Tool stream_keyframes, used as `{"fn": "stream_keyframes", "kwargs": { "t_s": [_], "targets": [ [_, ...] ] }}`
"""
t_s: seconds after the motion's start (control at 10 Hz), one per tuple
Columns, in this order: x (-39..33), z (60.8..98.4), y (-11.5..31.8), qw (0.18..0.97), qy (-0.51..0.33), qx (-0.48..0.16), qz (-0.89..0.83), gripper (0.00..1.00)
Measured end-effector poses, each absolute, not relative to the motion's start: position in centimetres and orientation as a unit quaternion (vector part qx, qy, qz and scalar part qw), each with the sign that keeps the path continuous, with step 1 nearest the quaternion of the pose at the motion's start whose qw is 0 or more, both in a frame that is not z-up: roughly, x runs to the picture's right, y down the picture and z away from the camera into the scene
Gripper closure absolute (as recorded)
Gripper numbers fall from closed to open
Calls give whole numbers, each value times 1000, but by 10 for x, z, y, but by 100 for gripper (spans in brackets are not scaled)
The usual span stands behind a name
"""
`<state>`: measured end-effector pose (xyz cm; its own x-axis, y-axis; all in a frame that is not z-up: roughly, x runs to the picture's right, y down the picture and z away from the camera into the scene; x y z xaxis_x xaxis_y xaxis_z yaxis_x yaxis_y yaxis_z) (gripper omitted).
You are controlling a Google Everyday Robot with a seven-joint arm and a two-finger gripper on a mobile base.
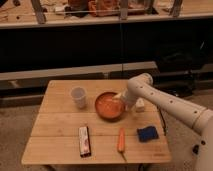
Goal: Pick up the ceramic bowl
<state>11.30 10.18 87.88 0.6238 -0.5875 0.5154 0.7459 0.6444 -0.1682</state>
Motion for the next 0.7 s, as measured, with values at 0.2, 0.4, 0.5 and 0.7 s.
{"fn": "stream_keyframes", "kwargs": {
  "t_s": [0.2, 0.4, 0.5, 0.7],
  "targets": [
    [112, 880, 102, 881, -214, -187, -378, 20],
    [112, 881, 102, 880, -217, -189, -378, 20],
    [112, 883, 103, 880, -219, -190, -377, 20],
    [112, 884, 103, 879, -221, -191, -377, 20]
  ]
}}
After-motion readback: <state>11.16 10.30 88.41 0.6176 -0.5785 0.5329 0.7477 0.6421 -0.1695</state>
